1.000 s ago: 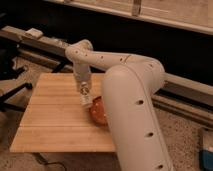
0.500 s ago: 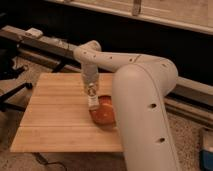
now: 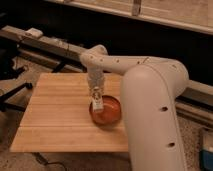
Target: Place the bottle in the ceramic bowl
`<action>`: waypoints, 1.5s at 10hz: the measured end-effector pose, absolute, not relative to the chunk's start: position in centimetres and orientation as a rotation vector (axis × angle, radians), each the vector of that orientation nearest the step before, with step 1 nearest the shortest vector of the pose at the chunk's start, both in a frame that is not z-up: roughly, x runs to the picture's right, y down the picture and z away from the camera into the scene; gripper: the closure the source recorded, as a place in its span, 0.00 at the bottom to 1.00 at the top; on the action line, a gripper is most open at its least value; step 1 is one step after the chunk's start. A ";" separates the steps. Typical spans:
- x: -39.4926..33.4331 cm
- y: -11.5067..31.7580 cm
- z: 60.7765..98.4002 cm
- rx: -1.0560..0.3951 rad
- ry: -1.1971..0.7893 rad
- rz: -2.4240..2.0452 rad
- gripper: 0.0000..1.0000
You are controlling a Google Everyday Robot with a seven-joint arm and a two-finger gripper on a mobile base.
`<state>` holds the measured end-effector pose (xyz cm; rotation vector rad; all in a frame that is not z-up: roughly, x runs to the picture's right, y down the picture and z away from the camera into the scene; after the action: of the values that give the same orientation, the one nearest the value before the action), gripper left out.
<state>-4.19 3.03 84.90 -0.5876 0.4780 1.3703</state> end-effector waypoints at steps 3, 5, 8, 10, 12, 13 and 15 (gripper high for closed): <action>-3.2 3.6 84.6 -0.581 0.477 1.404 0.74; -3.3 3.7 84.3 -0.580 0.468 1.412 0.55; -3.2 3.5 84.0 -0.569 0.454 1.418 0.25; -3.3 3.3 83.9 -0.564 0.447 1.417 0.20; -3.8 3.0 83.8 -0.562 0.440 1.411 0.20; -4.0 2.8 83.8 -0.559 0.435 1.406 0.20; -4.4 2.5 83.7 -0.555 0.427 1.398 0.20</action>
<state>-4.41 2.47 83.66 -0.5549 0.4274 1.3981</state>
